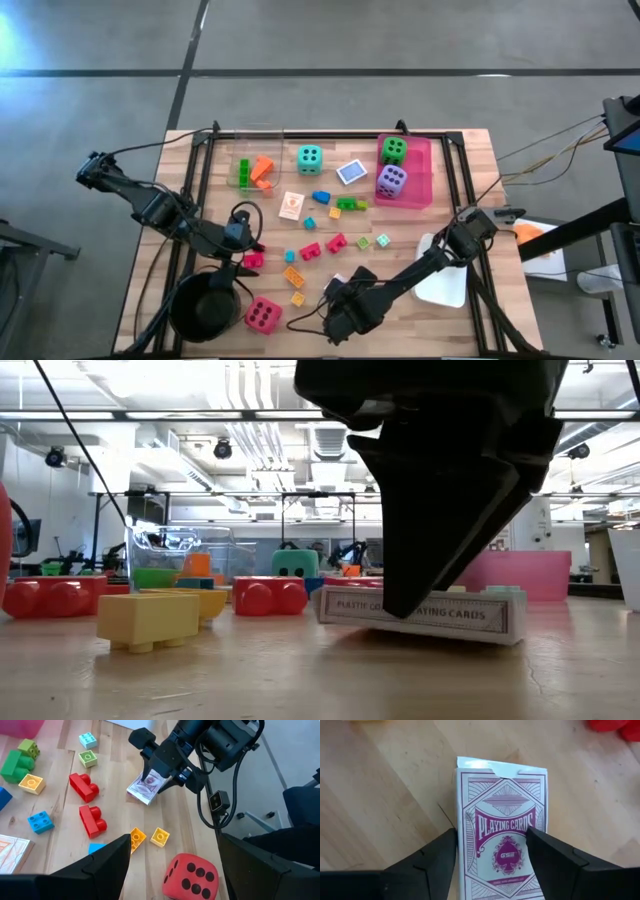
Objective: Pick & Place Toys
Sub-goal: Put the purple deck of cards into the white bin
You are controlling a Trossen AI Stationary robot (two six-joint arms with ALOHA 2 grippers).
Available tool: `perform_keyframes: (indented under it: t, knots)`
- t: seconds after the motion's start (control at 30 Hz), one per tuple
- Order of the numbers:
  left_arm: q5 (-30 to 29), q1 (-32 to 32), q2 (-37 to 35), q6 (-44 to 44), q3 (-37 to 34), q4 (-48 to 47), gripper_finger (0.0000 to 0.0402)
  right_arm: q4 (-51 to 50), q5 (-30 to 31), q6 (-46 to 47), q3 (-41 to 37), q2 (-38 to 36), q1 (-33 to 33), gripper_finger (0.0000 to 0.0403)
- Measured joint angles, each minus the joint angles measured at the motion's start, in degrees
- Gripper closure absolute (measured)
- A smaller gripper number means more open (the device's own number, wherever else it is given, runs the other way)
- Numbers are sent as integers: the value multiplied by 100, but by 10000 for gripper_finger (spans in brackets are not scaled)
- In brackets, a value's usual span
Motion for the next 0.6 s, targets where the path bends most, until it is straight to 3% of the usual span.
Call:
perform_keyframes:
  t: [0.43,0.6]
  knots:
    - [1,0,0,14,0,0,98,-275,0,94,0,-208,4,174]
    - [2,0,0,14,0,0,98,-284,-4,73,0,-218,9,197]
